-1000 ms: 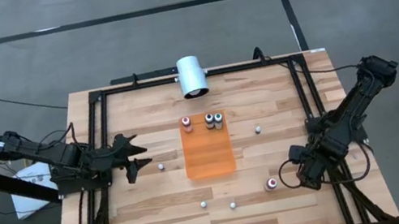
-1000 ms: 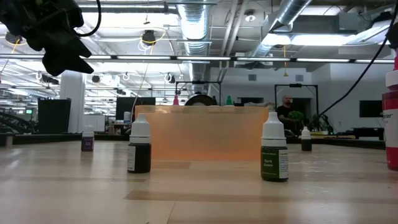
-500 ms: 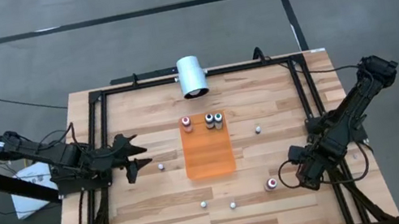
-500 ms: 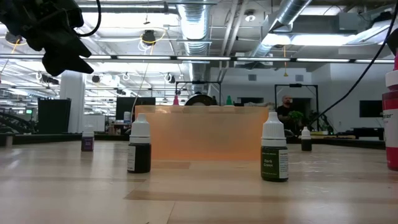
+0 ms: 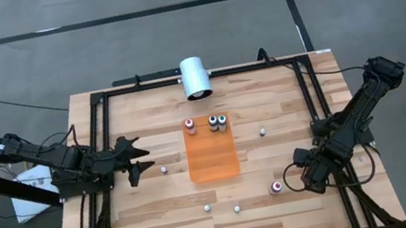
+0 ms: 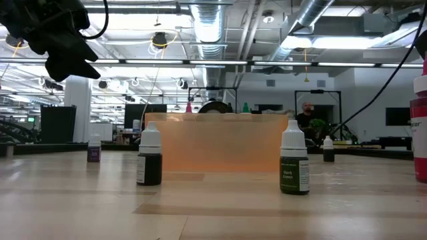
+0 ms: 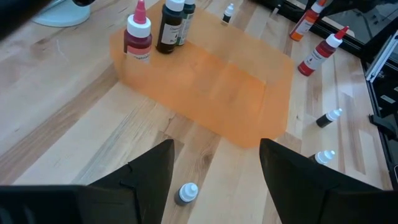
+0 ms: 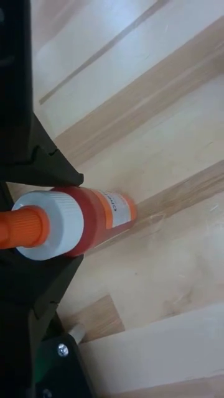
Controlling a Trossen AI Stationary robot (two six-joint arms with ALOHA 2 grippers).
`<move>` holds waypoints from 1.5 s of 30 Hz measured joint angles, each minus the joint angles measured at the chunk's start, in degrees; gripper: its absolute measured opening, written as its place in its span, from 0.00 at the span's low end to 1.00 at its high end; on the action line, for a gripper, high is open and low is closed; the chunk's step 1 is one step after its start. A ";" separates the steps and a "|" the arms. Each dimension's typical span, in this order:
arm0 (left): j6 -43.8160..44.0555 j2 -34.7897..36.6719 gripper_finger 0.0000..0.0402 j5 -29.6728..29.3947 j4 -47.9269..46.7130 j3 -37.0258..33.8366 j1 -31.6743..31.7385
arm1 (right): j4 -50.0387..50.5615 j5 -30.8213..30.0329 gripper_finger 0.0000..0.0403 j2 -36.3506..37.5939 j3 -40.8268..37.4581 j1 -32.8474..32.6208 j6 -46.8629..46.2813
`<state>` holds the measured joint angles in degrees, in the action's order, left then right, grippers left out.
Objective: Pick & Place food coloring
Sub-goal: Put the large orange food coloring bottle into the bin
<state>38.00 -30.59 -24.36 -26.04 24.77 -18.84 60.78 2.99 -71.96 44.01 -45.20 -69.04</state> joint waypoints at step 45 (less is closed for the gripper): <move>-1.99 0.00 0.57 -0.26 0.00 0.00 0.01 | -7.47 -26.45 0.36 -0.02 30.42 20.37 43.76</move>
<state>36.01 -30.59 -24.62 -26.04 24.77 -18.83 53.31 -23.46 -71.99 74.43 -24.84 -25.28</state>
